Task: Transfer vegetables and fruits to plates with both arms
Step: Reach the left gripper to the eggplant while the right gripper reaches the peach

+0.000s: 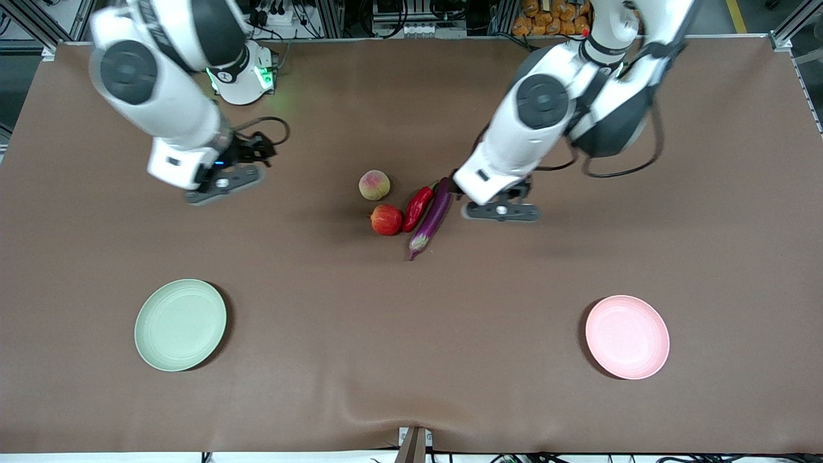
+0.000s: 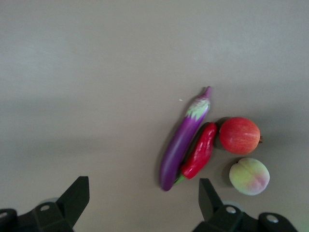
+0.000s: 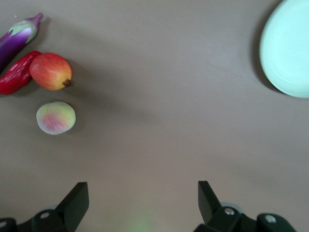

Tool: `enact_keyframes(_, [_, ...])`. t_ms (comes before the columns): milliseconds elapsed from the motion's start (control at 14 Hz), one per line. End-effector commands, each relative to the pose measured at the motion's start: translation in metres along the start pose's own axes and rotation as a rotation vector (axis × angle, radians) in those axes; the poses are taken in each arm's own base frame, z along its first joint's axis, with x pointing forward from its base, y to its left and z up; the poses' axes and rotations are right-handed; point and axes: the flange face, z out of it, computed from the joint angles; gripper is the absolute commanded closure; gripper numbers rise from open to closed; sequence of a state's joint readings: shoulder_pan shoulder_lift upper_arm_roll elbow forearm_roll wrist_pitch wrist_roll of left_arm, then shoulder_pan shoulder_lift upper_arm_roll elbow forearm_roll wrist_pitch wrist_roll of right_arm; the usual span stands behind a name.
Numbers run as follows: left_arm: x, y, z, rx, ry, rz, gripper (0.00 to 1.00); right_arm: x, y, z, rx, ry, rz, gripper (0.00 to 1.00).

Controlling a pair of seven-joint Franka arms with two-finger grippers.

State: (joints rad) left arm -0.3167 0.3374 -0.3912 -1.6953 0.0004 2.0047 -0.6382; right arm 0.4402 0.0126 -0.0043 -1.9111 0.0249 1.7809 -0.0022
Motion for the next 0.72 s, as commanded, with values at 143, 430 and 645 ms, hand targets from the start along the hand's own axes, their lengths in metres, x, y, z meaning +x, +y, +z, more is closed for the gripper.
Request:
enact_keyframes(143, [-0.020,0.012,0.072,0.046,-0.057,0.021,0.00,-0.008,-0.054,0.050,-0.003,0.111,-0.093,0.00])
enact_keyframes(430, [-0.045,0.015,0.136,0.006,-0.026,0.049,0.00,0.007,-0.089,0.076,-0.009,0.155,-0.169,0.00])
enact_keyframes(645, [-0.048,0.019,0.174,0.020,-0.026,0.094,0.00,0.015,-0.112,0.098,-0.012,0.168,-0.206,0.00])
